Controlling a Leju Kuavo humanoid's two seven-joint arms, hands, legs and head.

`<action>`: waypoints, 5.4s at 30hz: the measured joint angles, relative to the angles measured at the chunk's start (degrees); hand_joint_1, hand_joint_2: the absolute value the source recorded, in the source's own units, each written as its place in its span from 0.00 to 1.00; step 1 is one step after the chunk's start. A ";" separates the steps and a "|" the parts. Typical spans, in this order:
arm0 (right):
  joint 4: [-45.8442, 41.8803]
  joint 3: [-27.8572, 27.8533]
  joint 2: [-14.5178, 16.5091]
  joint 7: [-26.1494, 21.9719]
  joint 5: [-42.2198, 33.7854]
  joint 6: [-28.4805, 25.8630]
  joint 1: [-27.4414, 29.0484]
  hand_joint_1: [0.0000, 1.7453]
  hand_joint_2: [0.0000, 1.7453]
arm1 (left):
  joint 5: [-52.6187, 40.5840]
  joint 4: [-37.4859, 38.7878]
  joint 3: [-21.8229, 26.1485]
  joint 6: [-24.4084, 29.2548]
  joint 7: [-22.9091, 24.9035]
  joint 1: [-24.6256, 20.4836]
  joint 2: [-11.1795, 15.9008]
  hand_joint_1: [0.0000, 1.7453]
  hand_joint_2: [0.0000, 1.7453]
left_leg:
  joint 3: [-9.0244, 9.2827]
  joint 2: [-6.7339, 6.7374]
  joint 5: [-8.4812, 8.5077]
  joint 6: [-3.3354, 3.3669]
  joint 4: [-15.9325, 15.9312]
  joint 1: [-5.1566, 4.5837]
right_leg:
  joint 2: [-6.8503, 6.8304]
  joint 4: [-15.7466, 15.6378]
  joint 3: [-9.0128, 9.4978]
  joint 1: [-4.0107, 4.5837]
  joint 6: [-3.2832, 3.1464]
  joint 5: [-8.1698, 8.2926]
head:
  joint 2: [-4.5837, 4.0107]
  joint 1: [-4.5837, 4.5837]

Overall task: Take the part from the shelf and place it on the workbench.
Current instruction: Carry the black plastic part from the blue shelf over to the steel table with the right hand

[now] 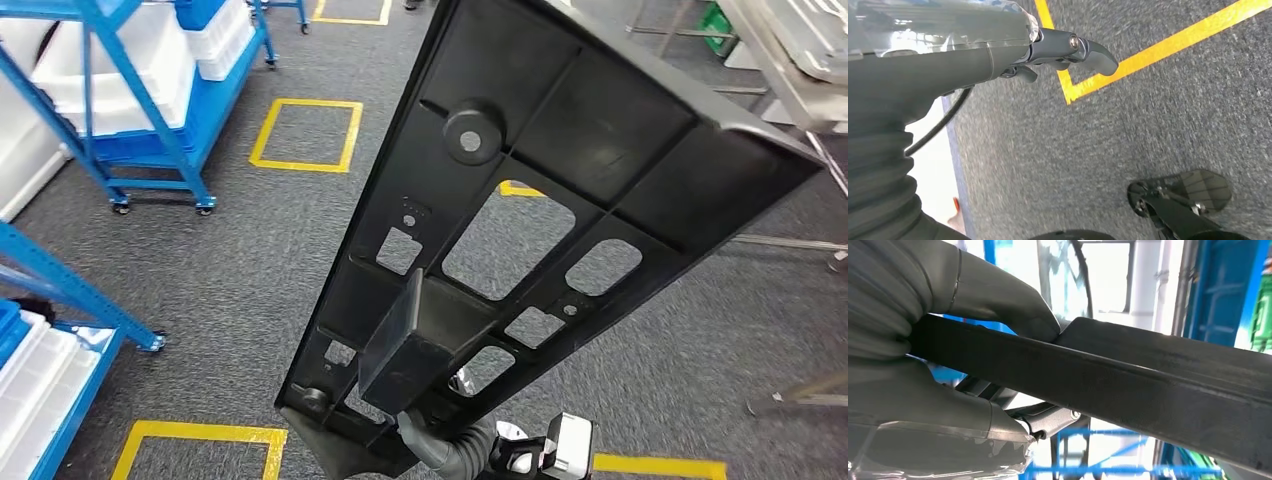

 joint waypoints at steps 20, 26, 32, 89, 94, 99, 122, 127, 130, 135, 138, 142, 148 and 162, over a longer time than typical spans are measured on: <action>-10.48 -11.57 -4.11 -0.01 6.10 -6.48 2.54 1.00 1.00 | 0.74 -0.02 0.25 -0.26 -0.17 -0.48 -0.01 0.00 1.00 | -1.48 -3.64 -0.46 -2.45 3.84 0.32 | 4.69 -16.31 9.69 0.43 -2.75 5.99 | 0.00 -0.02; -12.34 -13.56 -5.02 -1.14 8.17 -7.51 5.21 1.00 1.00 | 0.74 -0.02 0.28 -0.46 -0.40 0.50 0.02 0.00 1.00 | -0.18 -3.88 0.29 -0.76 -0.08 0.37 | 4.93 -14.46 7.58 0.22 -0.68 5.42 | 0.00 -0.02; -13.69 -14.90 -5.15 -1.49 9.09 -7.08 6.93 1.00 1.00 | 0.57 -0.02 0.28 -0.54 -0.52 0.85 0.07 0.00 1.00 | 0.32 0.99 -0.15 -0.03 -0.37 0.06 | -0.18 -0.28 0.11 -0.39 0.38 0.53 | 0.00 -0.02; -15.34 -19.43 -7.61 -3.85 10.22 -6.05 7.27 1.00 1.00 | 0.50 -0.02 0.13 -0.64 1.61 0.88 -0.71 0.00 1.00 | -0.48 -1.94 1.24 0.14 -1.15 0.15 | 2.44 -10.50 6.83 -0.04 0.08 1.92 | 0.00 -0.02; -14.52 -19.41 -7.75 -3.60 10.16 -6.16 6.71 1.00 1.00 | 0.52 -0.02 0.13 -0.25 1.92 1.66 -0.70 0.00 1.00 | -0.24 1.89 0.68 0.17 -1.04 -0.05 | -0.66 -2.69 2.67 -0.75 0.90 0.65 | 0.00 -0.02; -14.43 -19.40 -7.97 -3.58 10.31 -6.18 6.66 1.00 1.00 | 0.63 -0.02 0.14 -0.16 1.92 1.59 -0.69 0.00 1.00 | 0.86 4.43 -0.51 -1.25 -0.76 -0.65 | -4.63 -16.57 9.77 -0.09 -0.17 5.41 | 0.00 -0.02; -14.09 -19.40 -8.75 -3.62 10.32 -6.19 7.20 1.00 1.00 | 0.56 -0.02 0.22 -0.18 1.63 1.79 -0.97 0.00 1.00 | -0.45 0.36 0.77 0.81 -0.73 -0.20 | 0.07 -2.07 2.55 -0.47 1.04 -1.40 | 0.00 0.00; -13.79 -19.40 -8.97 -3.75 9.91 -6.09 7.01 1.00 1.00 | 0.58 -0.02 0.22 -0.16 1.67 1.82 -0.91 0.00 1.00 | 0.15 3.64 0.10 0.31 -0.64 -0.51 | -2.92 -12.74 8.35 -0.33 0.65 4.53 | 0.00 0.00; -13.59 -19.42 -9.03 -3.85 9.68 -6.07 6.46 1.00 1.00 | 0.58 -0.02 0.22 -0.08 1.70 1.76 -0.86 0.00 1.00 | 0.71 5.08 -0.33 -0.57 -0.72 -0.85 | -4.02 -16.86 10.35 0.17 -0.29 5.34 | 0.01 0.00; -13.48 -19.45 -9.20 -3.96 9.51 -6.22 6.37 1.00 1.00 | 0.48 -0.02 0.22 -0.06 1.56 1.43 -0.72 0.00 1.00 | -1.27 1.47 -4.50 -2.09 5.28 -0.53 | -0.81 -17.79 10.77 -0.58 -1.64 5.94 | 0.00 -0.02; -13.35 -19.45 -9.23 -3.99 9.51 -6.33 6.59 1.00 1.00 | 0.46 -0.02 0.22 -0.15 1.58 1.62 -0.73 0.00 1.00 | -6.56 -0.31 -8.35 -2.44 15.75 -0.47 | 1.45 -17.71 10.65 -0.47 -1.88 5.98 | 0.00 -0.02; -13.18 -19.45 -9.25 -4.01 9.52 -6.33 6.76 1.00 1.00 | 0.43 -0.02 0.22 -0.16 1.60 1.63 -0.71 0.00 1.00 | -2.97 -2.73 -1.26 -1.93 5.87 -0.20 | 4.74 -17.24 10.76 -0.39 -1.50 5.77 | 0.00 -0.02; -13.18 -19.43 -9.25 -3.95 9.56 -6.33 6.82 1.00 1.00 | 0.61 -0.02 0.22 -0.17 1.58 1.35 -0.81 0.00 1.00 | -0.49 -3.52 0.64 0.23 -0.22 -0.03 | 5.83 -16.25 9.43 -0.54 0.54 5.54 | 0.00 -0.02; -12.44 -19.38 -9.19 -3.98 10.10 -6.15 5.63 1.00 1.00 | 1.63 -0.02 0.61 0.80 1.49 1.44 -1.02 0.00 1.00 | 0.07 1.77 0.00 -0.68 -0.48 -0.57 | -1.24 -17.31 10.68 -0.25 -0.30 5.53 | 0.00 0.00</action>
